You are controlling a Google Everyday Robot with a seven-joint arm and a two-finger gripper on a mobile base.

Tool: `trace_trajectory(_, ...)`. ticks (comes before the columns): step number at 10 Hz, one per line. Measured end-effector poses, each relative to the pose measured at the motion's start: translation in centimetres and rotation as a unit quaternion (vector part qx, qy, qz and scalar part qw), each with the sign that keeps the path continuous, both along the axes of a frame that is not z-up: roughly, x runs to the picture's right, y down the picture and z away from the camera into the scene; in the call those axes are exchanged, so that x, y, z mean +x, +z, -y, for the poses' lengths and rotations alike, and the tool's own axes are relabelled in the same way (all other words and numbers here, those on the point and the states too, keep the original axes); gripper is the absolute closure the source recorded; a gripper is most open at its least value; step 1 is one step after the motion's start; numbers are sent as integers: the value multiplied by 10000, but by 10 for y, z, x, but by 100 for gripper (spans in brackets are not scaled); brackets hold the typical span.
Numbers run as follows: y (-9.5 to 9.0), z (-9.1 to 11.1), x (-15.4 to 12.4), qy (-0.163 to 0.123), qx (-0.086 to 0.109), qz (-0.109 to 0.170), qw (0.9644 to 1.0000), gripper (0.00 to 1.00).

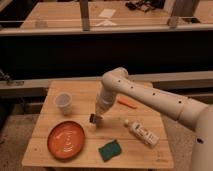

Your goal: Knock the eraser over

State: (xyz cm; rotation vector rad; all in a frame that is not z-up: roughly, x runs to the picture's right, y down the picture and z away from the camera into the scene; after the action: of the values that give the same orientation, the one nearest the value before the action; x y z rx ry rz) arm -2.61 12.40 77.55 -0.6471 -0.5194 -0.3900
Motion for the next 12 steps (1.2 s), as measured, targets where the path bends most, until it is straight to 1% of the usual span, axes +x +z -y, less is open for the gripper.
trace_trajectory(12,-1,8,-22,130,-2,205,9997,93)
